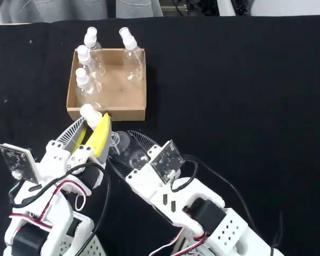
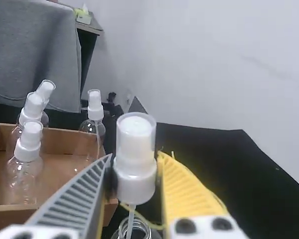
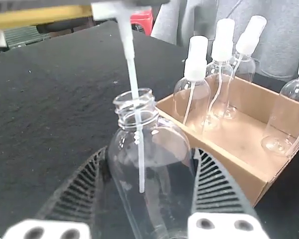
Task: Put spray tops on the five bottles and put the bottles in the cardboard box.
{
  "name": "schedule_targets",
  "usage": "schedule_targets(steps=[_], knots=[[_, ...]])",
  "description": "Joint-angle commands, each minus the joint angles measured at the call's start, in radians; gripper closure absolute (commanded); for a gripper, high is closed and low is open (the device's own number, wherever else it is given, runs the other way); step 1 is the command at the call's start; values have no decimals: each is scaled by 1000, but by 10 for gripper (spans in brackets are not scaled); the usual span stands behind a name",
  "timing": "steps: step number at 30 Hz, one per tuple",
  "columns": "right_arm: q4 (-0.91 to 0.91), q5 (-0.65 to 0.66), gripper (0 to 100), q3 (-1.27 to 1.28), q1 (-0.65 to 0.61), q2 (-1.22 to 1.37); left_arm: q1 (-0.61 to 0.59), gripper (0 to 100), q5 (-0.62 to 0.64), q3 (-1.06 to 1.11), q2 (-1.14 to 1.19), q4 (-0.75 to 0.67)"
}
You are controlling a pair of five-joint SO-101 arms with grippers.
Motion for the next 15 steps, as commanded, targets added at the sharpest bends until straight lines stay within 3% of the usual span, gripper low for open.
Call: schedule_targets(steps=[1, 8, 15], knots=[[-35, 0, 871, -4, -9, -24, 12, 963, -14, -22, -5, 35], [-37, 0, 871, -4, -9, -24, 12, 828, -35, -22, -5, 64], [-35, 0, 871, -4, -9, -24, 2, 800, -35, -53, -5, 98]])
